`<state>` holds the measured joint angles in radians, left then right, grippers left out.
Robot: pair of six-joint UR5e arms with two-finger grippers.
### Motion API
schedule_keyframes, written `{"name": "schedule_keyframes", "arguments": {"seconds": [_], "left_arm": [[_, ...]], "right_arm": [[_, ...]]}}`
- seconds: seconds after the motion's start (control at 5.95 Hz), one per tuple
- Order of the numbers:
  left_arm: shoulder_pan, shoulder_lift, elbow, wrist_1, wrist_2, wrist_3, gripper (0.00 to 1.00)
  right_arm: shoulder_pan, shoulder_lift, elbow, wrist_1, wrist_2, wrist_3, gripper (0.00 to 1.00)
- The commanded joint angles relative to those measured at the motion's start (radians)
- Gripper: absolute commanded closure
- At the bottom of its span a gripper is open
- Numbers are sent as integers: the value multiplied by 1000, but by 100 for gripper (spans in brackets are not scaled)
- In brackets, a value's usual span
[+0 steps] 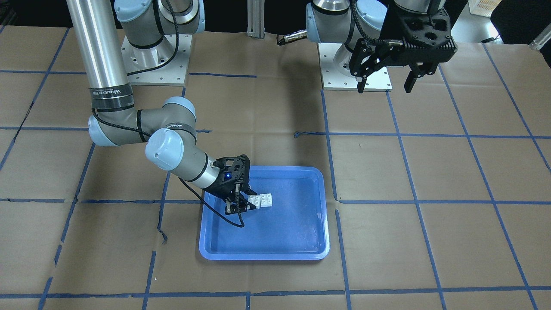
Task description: Assemble white blocks and place on blue tray
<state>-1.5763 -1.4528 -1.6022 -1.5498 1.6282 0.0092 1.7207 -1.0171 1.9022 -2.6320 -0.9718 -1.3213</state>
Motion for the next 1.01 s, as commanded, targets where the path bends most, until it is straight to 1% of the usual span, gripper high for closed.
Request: {"name": "schedule_keyframes", "arguments": {"seconds": [0.0,0.84], "left_arm": [[1,5,-1,-3,2,0,1],[1,8,1,-3,4,0,1]], "right_arm": [[0,0,0,0,1,1,74],[14,2,3,6,-2,13,74]]}}
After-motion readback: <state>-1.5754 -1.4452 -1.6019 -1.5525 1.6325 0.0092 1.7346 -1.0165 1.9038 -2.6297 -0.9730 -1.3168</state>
